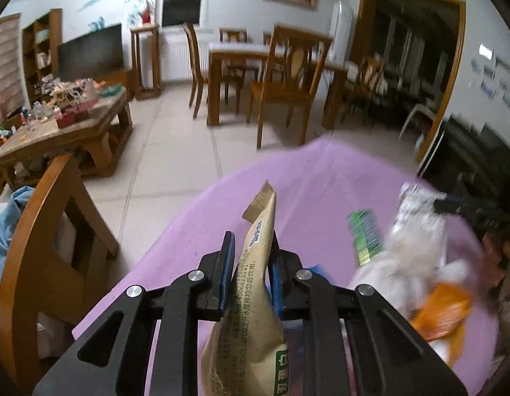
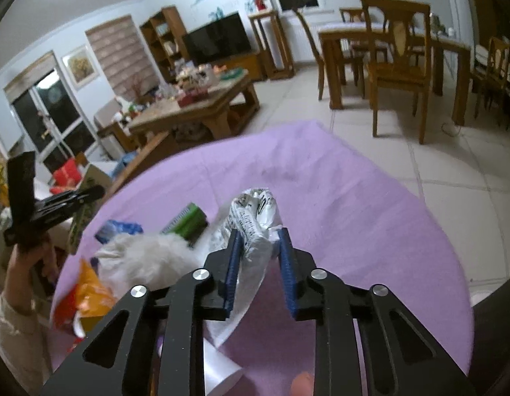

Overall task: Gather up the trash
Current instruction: 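Carry both bags over the black bin and open both tools to release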

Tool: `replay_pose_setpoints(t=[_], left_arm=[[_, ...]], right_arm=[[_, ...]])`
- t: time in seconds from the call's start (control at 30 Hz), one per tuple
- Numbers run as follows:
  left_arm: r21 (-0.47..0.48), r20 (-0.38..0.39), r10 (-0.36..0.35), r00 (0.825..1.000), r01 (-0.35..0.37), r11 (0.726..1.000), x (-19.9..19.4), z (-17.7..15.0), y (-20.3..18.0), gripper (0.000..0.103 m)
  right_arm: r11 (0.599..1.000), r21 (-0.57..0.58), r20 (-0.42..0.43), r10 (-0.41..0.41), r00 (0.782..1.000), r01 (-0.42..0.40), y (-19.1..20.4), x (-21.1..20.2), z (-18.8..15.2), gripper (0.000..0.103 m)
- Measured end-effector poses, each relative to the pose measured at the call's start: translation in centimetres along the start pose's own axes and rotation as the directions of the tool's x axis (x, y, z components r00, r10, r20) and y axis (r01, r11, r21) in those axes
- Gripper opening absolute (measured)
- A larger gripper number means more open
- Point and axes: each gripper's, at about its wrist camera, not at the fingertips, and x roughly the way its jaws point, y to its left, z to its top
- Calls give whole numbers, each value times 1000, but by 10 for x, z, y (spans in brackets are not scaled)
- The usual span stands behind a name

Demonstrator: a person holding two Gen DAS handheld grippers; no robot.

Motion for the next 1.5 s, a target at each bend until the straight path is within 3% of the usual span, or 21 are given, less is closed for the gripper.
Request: replay_pose_setpoints(t=[0.17, 0.3, 0.5, 0.77, 0.93, 1.13, 1.3, 1.5], left_arm=[[15, 114, -15, 993, 14, 1000, -42, 15, -41, 20], [44, 162, -79, 984, 73, 996, -65, 20, -83, 20], [117, 168, -158, 973, 140, 983, -73, 23, -141, 20], [198, 147, -274, 950, 243, 950, -55, 34, -224, 20], [246, 121, -362, 924, 325, 913, -34, 37, -283, 20], [274, 66, -470, 880, 437, 857, 3, 36, -349, 20], [287, 13, -541, 841, 516, 807, 43, 37, -409, 20], [274, -59, -594, 803, 585, 764, 87, 32, -472, 20]], right_arm=[[999, -31, 99, -17, 995, 20, 6, -41, -4, 18], [999, -48, 155, -2, 988, 10, 3, -75, -11, 18], [998, -58, 232, 10, 973, 4, -14, -133, -20, 18], [999, 1, 326, -35, 945, 37, -75, -214, -41, 18], [994, 64, 373, -107, 922, 90, -124, -256, -58, 18], [959, 204, 412, -264, 872, 194, -207, -303, -86, 18], [909, 316, 394, -388, 833, 273, -271, -327, -118, 18], [857, 402, 343, -468, 814, 323, -336, -339, -151, 18]])
